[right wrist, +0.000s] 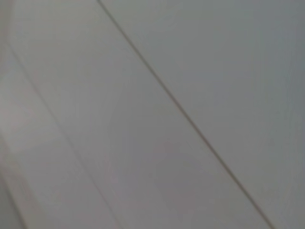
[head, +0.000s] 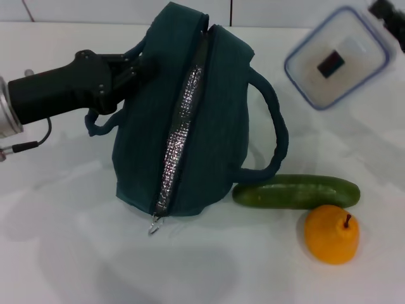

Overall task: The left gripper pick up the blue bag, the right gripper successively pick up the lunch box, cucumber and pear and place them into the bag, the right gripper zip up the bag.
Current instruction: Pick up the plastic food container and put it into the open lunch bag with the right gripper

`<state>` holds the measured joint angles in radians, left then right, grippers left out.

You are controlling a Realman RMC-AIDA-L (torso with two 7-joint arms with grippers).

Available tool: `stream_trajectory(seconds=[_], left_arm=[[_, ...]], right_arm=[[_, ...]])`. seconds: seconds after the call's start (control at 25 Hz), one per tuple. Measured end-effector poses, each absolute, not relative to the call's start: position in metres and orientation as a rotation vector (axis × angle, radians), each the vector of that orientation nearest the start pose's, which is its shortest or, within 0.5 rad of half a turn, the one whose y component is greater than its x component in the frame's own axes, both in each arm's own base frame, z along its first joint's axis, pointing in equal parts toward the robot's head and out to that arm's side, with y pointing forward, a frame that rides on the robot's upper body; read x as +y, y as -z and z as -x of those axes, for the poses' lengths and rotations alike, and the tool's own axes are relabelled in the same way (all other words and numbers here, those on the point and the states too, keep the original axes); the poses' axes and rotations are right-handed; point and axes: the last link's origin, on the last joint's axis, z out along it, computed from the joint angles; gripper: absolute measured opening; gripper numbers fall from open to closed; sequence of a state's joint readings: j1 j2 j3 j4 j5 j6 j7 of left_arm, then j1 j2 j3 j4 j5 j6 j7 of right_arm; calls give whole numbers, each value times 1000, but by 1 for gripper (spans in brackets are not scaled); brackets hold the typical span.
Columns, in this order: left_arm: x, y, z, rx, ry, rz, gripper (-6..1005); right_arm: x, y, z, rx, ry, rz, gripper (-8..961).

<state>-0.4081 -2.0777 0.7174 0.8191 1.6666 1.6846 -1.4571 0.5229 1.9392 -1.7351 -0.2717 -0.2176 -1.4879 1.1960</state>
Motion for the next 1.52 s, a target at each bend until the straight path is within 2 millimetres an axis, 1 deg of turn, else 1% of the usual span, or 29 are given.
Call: stream_trajectory(seconds=[0.16, 0.32, 0.48, 0.56, 0.64, 0.76, 0.92, 1.28, 1.52], left_arm=[[321, -52, 242, -534, 1054, 2541, 41], [326, -47, 241, -537, 1021, 2554, 41], [330, -44, 240, -547, 998, 2555, 41], [331, -43, 240, -549, 996, 2554, 41], [332, -43, 239, -548, 997, 2555, 41], [332, -42, 239, -547, 997, 2557, 42], [332, -42, 239, -548, 996, 2558, 42], [332, -43, 240, -544, 992, 2549, 42], [335, -42, 238, -544, 990, 2551, 42]], right_arm=[[368, -36, -200, 713, -1668, 2135, 97], [384, -38, -151, 616, -1768, 2235, 97], [394, -30, -111, 568, -1812, 2341, 96], [396, -23, -97, 546, -1811, 2388, 95], [396, -17, -88, 540, -1800, 2418, 95], [397, -4, -84, 562, -1750, 2452, 106], [394, 6, -88, 585, -1704, 2470, 121], [384, 25, -122, 690, -1547, 2494, 154], [378, 39, -125, 693, -1463, 2558, 176]])
